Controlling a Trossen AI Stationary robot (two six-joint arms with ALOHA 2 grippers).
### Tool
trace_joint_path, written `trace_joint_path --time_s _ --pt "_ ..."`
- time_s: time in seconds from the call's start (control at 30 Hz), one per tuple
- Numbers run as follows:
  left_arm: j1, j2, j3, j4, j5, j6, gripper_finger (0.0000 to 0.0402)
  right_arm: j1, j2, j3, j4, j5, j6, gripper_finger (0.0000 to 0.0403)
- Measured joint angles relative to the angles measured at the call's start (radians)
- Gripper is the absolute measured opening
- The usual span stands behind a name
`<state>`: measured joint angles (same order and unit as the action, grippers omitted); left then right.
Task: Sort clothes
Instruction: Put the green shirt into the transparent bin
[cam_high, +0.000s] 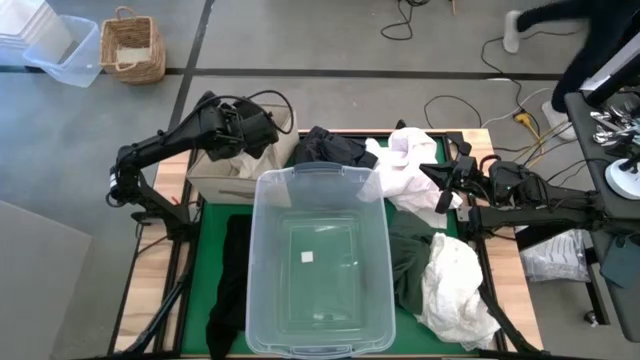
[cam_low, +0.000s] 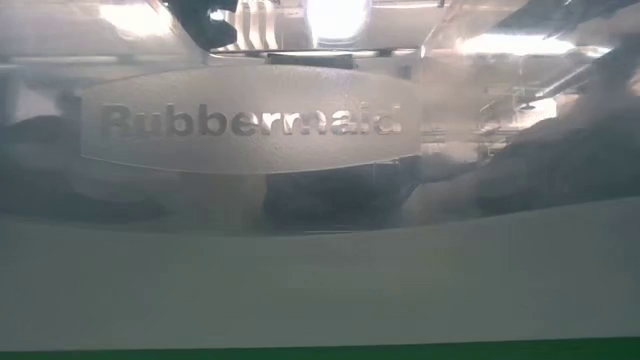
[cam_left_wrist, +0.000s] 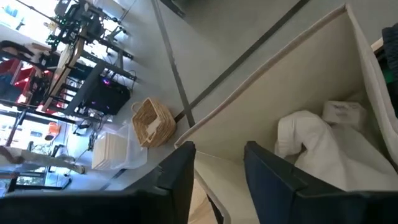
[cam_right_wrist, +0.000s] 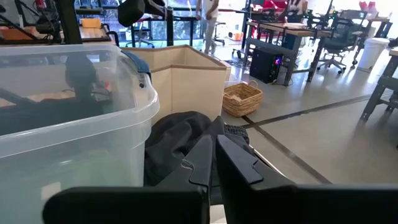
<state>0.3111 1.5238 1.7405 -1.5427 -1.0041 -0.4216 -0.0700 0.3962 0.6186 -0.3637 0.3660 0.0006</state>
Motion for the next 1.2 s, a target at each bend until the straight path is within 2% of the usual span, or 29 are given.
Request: trace_joint_path --time_s 0.3,0.53,0.67,0.87,1.2 --pt "-0.024 -0.025 0.000 -0.004 0.031 0.021 0.0132 0.000 0.000 0.000 0.000 0.000 0.004 0.0013" --pt "-0.125 -0.124 0.000 -0.002 0.168 -0.036 0.0132 0.000 0.000 0.002 0.000 0.000 0.091 0.0013" --pt "-0.217 -0.165 0.000 0.015 0.242 -0.083 0.0132 0.000 0.000 0.023 0.001 0.000 0.095 0.0013" --pt "-0.393 -0.181 0.000 0.016 0.256 -0.163 0.0132 0.000 0.007 0.073 0.002 0.000 0.096 0.0013" --pt "-0.690 -0.179 -0.001 -0.028 0.156 -0.383 0.0133 0.000 0.033 0.115 -0.002 -0.004 0.087 0.0013"
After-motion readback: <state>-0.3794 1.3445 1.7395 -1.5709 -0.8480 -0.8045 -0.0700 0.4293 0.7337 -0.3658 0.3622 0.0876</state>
